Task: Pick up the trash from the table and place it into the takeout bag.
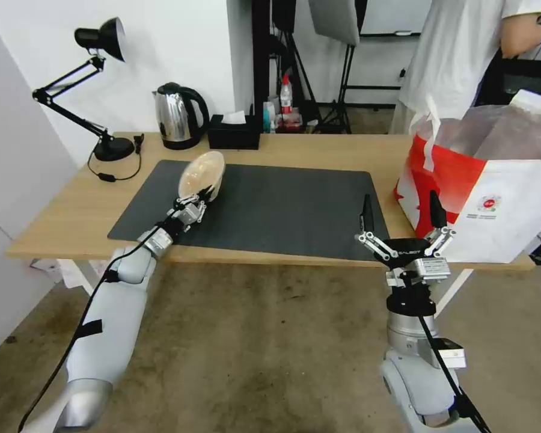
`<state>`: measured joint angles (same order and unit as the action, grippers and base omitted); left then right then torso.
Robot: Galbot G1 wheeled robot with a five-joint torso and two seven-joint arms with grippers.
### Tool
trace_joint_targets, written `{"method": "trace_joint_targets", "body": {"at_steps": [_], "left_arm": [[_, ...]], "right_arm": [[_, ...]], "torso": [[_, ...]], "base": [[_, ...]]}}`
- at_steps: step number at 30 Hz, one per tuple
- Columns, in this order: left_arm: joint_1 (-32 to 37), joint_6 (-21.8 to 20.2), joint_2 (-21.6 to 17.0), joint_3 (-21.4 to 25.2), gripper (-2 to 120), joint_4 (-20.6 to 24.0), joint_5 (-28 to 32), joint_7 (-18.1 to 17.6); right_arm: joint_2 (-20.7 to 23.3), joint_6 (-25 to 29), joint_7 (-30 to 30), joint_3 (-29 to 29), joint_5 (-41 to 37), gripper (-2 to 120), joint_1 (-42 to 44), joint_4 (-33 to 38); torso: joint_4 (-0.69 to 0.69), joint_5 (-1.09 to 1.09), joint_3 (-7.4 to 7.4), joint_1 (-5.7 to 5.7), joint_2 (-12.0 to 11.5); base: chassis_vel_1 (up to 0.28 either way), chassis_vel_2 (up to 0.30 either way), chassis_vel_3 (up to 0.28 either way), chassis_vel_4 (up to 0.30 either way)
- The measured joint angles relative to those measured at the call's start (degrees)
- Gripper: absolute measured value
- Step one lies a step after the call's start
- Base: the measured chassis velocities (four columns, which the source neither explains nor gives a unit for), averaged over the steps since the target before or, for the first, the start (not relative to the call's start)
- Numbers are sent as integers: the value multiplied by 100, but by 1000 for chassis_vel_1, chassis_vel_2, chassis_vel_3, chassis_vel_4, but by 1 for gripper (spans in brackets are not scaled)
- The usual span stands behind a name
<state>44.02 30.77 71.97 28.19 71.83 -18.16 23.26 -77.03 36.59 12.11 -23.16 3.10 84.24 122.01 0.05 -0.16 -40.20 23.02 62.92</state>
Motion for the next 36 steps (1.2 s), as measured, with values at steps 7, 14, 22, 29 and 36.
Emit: {"method": "trace_joint_targets", "body": {"at_steps": [7, 14, 22, 29, 36], "left_arm": [[4, -20, -33, -220, 1, 484, 197, -39], [-115, -78, -121, -535, 1, 895, 413, -241], [-431, -152, -104, -1005, 1, 1083, 549, -420], [-855, -198, 29, -1426, 1, 999, 571, -525], [-1549, -242, 301, -1910, 1, 753, 583, -562]], "right_arm": [[27, -1, -4, -108, -10, 100, 91, 122], [47, -1, -7, -235, -48, 100, 195, 193], [13, 0, -11, -302, -50, 100, 202, 208], [7, 2, -12, -412, -82, 100, 222, 208], [-3, 12, -17, -528, -106, 100, 335, 247]], "torso": [[-8, 8, 6, -6, 4], [-5, 16, 8, -9, 8], [-5, 16, 9, -10, 10], [-4, 17, 9, -10, 11], [-6, 17, 9, -10, 10]], "base": [[0, 0, 0, 0], [0, 0, 0, 0], [0, 0, 0, 0], [0, 0, 0, 0], [0, 0, 0, 0]]}}
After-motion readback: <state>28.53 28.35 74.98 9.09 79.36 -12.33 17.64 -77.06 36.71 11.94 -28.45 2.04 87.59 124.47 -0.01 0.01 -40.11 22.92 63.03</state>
